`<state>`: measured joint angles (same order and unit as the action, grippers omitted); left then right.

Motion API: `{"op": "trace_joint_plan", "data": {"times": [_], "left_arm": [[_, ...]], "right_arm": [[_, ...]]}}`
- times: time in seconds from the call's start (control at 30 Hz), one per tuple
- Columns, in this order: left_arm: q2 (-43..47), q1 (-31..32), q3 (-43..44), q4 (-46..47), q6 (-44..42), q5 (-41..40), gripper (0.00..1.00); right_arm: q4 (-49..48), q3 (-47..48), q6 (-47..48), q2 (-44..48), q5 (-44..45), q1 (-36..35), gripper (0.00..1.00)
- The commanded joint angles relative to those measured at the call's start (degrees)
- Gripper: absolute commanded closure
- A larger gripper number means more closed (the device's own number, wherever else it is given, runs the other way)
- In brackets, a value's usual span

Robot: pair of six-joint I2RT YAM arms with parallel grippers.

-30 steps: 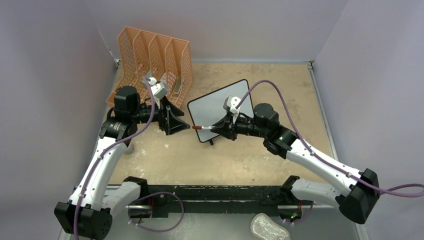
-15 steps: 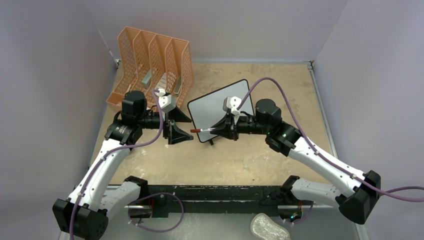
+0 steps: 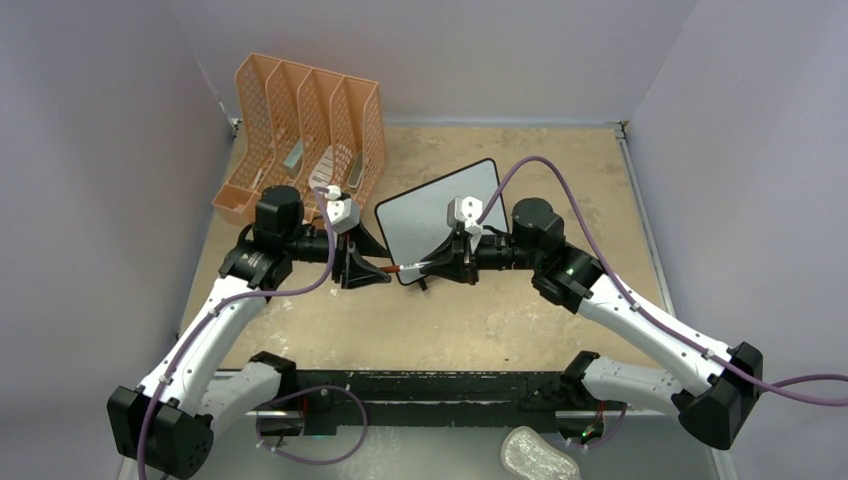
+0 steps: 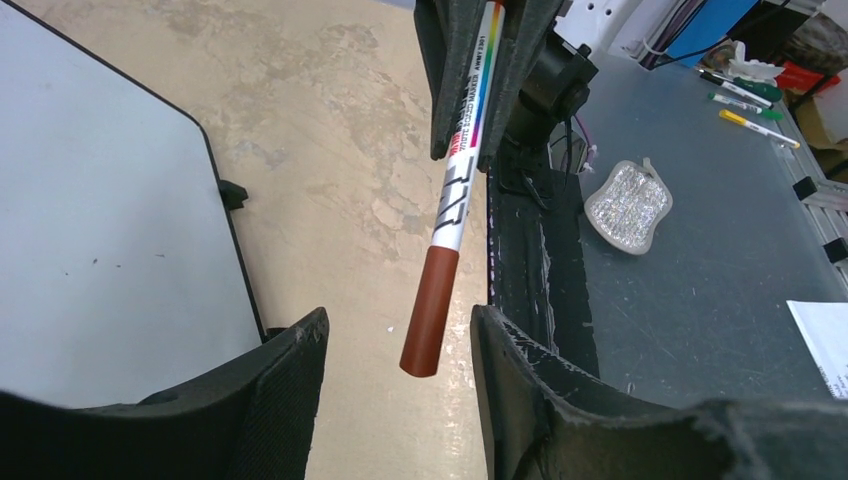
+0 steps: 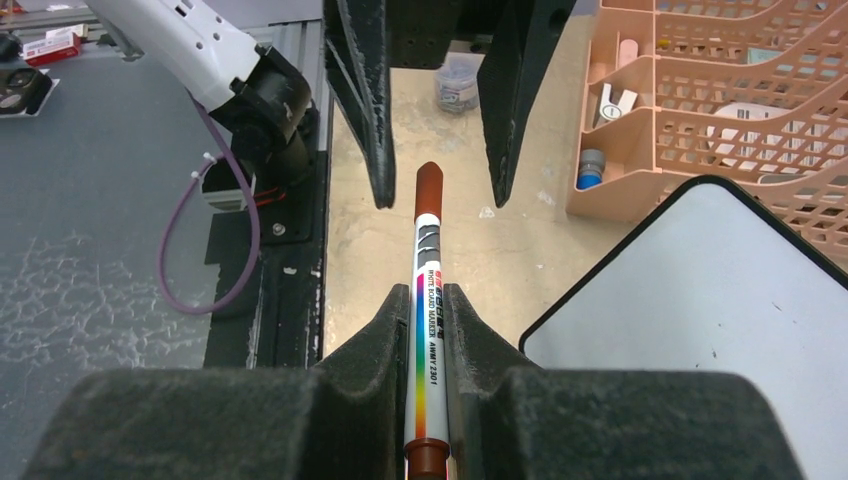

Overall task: Write a sentence on the whiteboard
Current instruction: Open the whiteboard marker at the center of the board.

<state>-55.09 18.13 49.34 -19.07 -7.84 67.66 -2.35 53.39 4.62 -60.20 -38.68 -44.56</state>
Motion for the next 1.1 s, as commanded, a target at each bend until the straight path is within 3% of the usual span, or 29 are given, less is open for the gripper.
{"op": "trace_joint_plan", "data": {"times": [0.0, 0.1, 0.3, 0.77, 0.87, 0.97, 1.07], "left_arm": [[-1.8, 1.2, 1.3, 2.4, -1.4, 0.2, 0.5], [-2.5, 2.0, 1.6, 2.1, -1.4, -0.2, 0.54], [-2.1, 2.5, 1.6, 2.4, -1.7, -0.4, 0.72], [-2.7, 2.8, 2.2, 4.2, 0.6, 1.7, 0.71], [-3.1, 2.9, 2.6, 4.4, 0.8, 2.3, 0.79], [-3.5, 3.0, 2.9, 4.4, 0.7, 3.1, 0.98], [-3.7, 3.1, 2.8, 4.2, 0.7, 2.5, 1.0]], "right_arm": [[-3.2, 2.0, -0.3, 0.9, -2.5, 0.2, 1.0], [-4.5, 1.4, -1.0, 0.7, -2.7, 0.2, 1.0], [-7.0, 0.3, -2.5, 0.2, -3.5, 0.2, 1.0], [-6.2, 0.2, -2.0, -1.4, -4.4, 0.2, 1.0], [-6.2, 0.1, -2.0, -1.6, -4.5, 0.2, 1.0], [-6.4, 0.1, -2.2, -1.7, -4.2, 0.2, 1.0], [-7.3, -0.2, -2.8, -1.9, -4.2, 0.2, 0.92]]}}
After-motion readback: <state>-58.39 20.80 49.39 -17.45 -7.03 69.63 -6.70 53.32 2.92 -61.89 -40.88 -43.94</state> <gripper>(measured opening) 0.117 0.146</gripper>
